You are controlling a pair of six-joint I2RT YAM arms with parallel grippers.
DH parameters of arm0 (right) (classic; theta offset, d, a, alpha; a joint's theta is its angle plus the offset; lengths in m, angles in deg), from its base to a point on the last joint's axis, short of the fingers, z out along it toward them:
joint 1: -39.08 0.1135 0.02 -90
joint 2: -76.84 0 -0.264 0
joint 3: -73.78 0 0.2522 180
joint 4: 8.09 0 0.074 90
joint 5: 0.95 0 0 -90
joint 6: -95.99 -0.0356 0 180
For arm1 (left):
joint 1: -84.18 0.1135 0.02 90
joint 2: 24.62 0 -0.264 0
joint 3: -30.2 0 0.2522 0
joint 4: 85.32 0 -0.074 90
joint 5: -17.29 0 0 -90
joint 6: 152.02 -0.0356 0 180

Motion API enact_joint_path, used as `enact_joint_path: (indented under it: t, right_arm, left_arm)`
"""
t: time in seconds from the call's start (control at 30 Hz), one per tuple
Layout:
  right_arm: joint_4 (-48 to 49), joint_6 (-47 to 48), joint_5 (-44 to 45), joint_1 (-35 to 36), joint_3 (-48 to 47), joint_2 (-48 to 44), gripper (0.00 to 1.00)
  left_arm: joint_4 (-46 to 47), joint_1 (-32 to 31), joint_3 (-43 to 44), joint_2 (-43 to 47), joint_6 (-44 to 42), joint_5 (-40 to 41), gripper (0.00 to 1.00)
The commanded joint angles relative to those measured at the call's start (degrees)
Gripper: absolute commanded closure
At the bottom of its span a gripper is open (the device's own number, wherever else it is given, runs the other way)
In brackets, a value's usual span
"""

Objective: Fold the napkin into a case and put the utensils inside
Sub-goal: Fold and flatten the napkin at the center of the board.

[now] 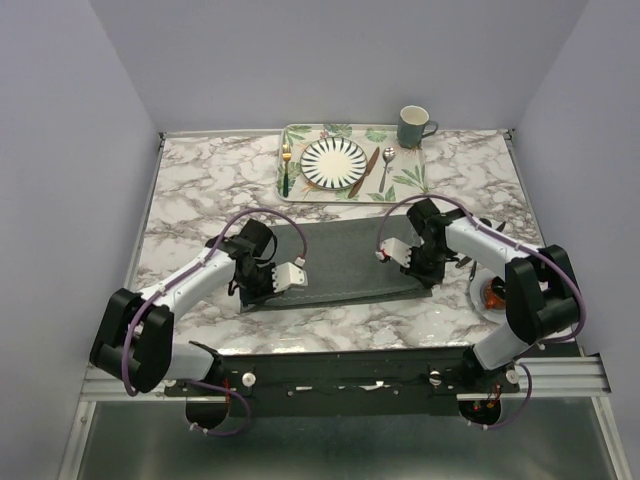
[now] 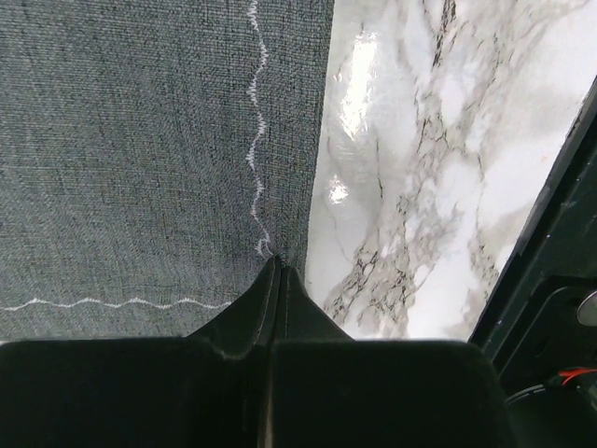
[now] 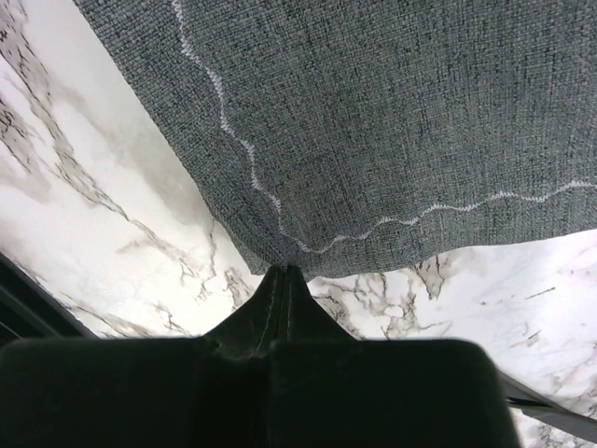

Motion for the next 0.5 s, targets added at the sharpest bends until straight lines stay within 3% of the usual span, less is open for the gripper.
enact_joint_path:
  t: [0.0, 0.03, 0.07, 0.1, 0.13, 0.17, 0.33, 0.47]
  right_arm:
    - [-2.3, -0.1, -1.1, -0.3, -1.2, 2.2, 0.94]
    - [-2.6, 0.3, -1.1, -0.3, -1.0, 2.7, 0.9]
    - [-3.3, 0.6, -1.0, -0.3, -0.9, 2.8, 0.84]
    - [-4.0, 0.8, -1.1, -0.3, -1.3, 2.6, 0.65]
    - [-5.0, 0.4, -1.5, -0.3, -2.1, 2.3, 0.57]
    - [-7.5, 0.2, -3.2, -0.2, -3.2, 1.9, 0.51]
    - [-13.8, -3.3, -10.6, -0.8, -14.2, 0.6, 0.46]
    - [-12.6, -7.2, -13.0, -1.0, -19.2, 5.9, 0.47]
  left_arm:
    - [0.4, -0.3, -1.5, -2.0, -0.9, 1.2, 0.95]
    - [0.5, -0.3, -1.4, -2.4, -0.8, 1.4, 0.8]
    - [0.3, -0.4, -1.2, -2.4, -0.8, 1.6, 0.72]
    - [0.1, -0.4, -1.1, -2.2, -0.9, 1.4, 0.66]
    - [-0.1, -0.4, -0.6, -1.4, -0.5, 1.1, 0.57]
    - [-0.7, -0.1, -0.3, -0.8, -0.3, 0.7, 0.55]
    - [-0.8, 1.6, 2.5, 4.9, 2.0, -2.7, 0.49]
    - [3.0, 1.7, 4.7, 2.3, 6.6, -2.3, 0.48]
